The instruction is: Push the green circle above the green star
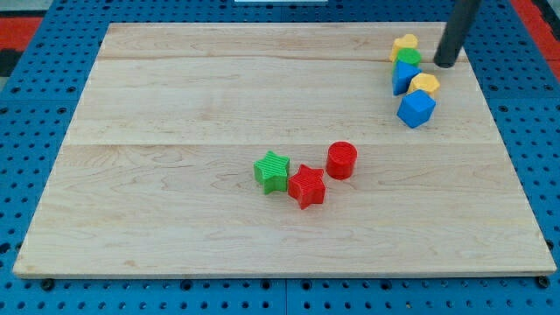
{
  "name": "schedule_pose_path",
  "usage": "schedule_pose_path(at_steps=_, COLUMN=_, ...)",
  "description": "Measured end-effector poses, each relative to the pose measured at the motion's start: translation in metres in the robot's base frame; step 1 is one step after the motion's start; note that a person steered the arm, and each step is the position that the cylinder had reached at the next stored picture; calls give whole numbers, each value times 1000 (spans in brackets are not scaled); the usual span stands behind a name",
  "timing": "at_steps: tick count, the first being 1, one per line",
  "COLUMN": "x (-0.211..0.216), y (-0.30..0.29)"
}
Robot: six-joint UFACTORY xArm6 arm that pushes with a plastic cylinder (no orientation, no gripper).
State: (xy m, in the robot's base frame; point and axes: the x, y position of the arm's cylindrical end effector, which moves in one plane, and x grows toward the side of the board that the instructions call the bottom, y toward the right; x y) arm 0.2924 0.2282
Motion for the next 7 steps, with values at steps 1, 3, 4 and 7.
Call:
schedule_pose_path(at_steps=1, x=1, y=-47)
schedule_pose_path(at_steps=3, x=1, y=-168)
schedule_pose_path(at_steps=4, x=1, y=-201)
schedule_pose_path(at_steps=7, x=-8, y=-234)
